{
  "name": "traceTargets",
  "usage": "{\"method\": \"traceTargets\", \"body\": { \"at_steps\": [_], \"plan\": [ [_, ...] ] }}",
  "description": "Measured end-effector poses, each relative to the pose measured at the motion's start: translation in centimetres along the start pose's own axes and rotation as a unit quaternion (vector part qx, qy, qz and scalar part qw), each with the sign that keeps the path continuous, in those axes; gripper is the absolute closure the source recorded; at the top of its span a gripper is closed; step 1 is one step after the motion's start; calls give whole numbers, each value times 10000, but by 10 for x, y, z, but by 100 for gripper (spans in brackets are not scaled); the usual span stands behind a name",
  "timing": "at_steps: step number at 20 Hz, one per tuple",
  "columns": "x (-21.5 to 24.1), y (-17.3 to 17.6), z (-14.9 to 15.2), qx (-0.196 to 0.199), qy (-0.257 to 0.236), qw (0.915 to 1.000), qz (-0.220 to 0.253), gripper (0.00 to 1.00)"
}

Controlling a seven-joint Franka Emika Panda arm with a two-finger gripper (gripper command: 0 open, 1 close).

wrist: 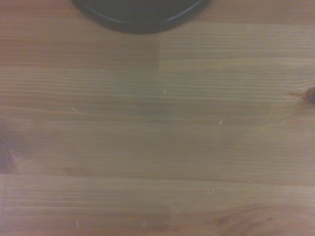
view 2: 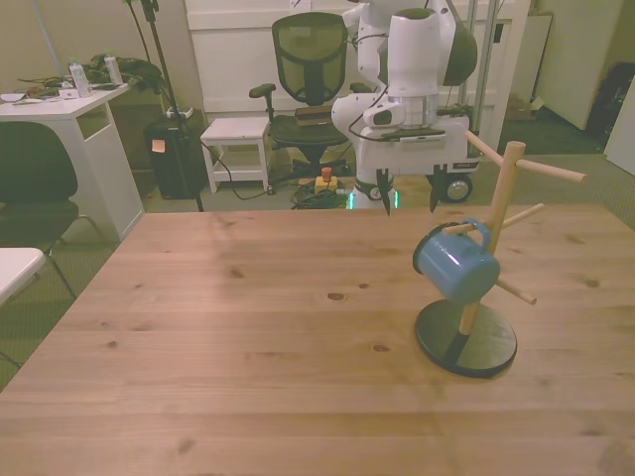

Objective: Unload the mug

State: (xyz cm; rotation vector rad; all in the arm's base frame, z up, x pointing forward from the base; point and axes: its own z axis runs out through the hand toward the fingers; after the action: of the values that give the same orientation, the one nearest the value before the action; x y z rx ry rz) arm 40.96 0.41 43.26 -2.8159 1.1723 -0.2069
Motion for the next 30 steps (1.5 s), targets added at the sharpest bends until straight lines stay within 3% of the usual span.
{"method": "traceTargets", "body": {
  "at_steps": [3, 8, 15, 18, 22, 30],
  "plan": [
    [1, 1, 0, 7, -11, 10000, 18, 0],
    [30, -4, -33, 386, 571, 9976, 62, 0],
    [88, 20, -65, 867, 1550, 9840, -141, 0],
    [114, 25, -64, 1023, 1778, 9786, -169, 0],
    [138, 23, -57, 1083, 1780, 9779, -185, 0],
    [155, -2, -35, 1824, 1830, 9632, -736, 0]
  ]
}}
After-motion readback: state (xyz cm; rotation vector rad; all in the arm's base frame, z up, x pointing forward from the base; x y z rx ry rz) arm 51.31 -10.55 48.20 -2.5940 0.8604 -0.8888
